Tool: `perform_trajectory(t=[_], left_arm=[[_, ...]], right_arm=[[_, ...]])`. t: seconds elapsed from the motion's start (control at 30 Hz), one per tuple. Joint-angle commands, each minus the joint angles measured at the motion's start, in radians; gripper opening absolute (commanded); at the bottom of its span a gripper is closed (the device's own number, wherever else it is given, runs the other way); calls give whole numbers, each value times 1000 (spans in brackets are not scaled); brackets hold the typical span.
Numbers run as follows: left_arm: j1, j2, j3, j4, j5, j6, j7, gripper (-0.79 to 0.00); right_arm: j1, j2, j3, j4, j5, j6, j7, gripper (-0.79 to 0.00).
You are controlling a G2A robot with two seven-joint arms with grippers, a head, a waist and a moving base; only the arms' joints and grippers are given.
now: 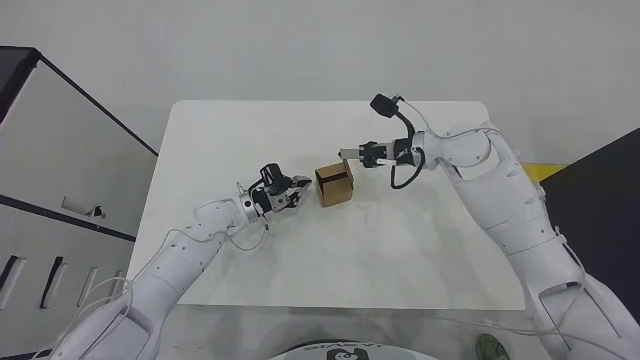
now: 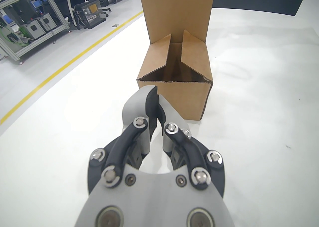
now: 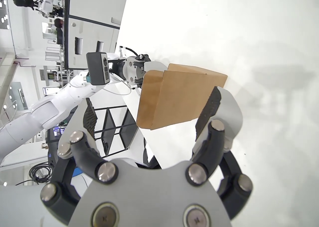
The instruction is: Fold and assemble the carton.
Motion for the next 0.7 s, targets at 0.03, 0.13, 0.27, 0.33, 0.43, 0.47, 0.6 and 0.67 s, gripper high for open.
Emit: perform_trajectory(t=[0.03,0.13,0.27,0.33,0.43,0.47,0.6,0.67], left_arm=[[0,1,-4,0,-1,-3,5,-785],[1,3,-9,-2,-6,-8,10,-785],[3,6,-15,-8,-4,-19,18,-785],[4,7,-17,-9,-2,-25,18,-785],[3,8,-19,-10,-5,-34,15,-785],[3,8,-19,-10,-6,-37,13,-785],[1,7,-18,-9,-7,-42,10,-785],[0,6,-17,-7,-7,-45,9,-785]], right_arm=[[0,0,0,0,0,-1,-3,0],[0,0,0,0,0,-1,-3,0],[-9,3,9,-16,-9,4,-27,0],[-10,7,18,-28,-22,16,-20,0],[-6,13,24,-48,-47,31,8,0],[-3,15,25,-55,-53,34,17,0],[6,20,26,-74,-72,56,41,-148],[8,22,25,-81,-85,66,49,-283]])
